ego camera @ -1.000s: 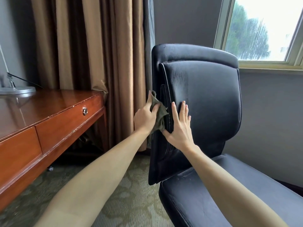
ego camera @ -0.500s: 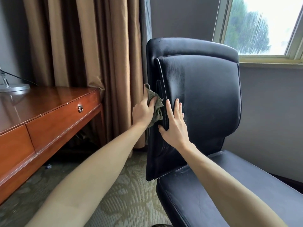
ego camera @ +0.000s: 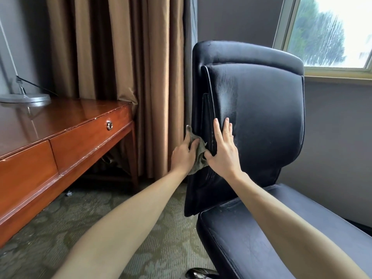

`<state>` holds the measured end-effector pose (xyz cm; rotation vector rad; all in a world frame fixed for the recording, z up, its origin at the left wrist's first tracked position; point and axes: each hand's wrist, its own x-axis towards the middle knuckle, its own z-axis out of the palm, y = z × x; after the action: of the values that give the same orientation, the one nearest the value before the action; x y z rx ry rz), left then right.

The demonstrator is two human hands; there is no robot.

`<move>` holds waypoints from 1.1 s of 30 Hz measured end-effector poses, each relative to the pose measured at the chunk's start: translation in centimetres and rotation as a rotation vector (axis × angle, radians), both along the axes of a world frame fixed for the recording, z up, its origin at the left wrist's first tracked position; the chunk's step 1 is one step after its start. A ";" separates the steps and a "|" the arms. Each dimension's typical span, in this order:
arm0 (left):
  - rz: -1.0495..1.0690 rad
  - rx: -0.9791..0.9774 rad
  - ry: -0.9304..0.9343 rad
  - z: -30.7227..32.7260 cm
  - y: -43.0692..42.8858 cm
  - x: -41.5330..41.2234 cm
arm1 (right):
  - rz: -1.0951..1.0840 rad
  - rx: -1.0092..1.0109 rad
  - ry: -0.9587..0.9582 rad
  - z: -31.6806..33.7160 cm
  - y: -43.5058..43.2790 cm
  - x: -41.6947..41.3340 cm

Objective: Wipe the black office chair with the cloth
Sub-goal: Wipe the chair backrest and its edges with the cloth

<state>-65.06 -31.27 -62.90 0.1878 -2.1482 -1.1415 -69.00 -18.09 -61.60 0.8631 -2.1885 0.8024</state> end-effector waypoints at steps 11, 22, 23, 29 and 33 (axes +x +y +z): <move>0.062 -0.052 0.172 6.8 0.5 -0.4 | 0.020 -0.017 0.007 -0.2 0.1 0.5; 0.131 -0.140 0.173 2.4 0.6 2.3 | 0.064 -0.028 0.043 -0.4 0.6 2.5; 0.132 -0.153 0.169 1.7 0.7 2.9 | 0.072 -0.027 0.047 -0.4 0.8 2.9; 0.105 -0.094 0.152 -2.1 2.1 5.7 | 0.116 -0.031 0.032 -0.1 1.8 5.0; 0.089 -0.041 0.170 -4.5 2.9 7.0 | 0.132 -0.021 0.001 0.0 2.2 5.7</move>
<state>-58.03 -28.37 -67.40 0.1603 -1.9920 -1.0243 -63.31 -15.85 -61.60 1.0050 -2.1357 0.8869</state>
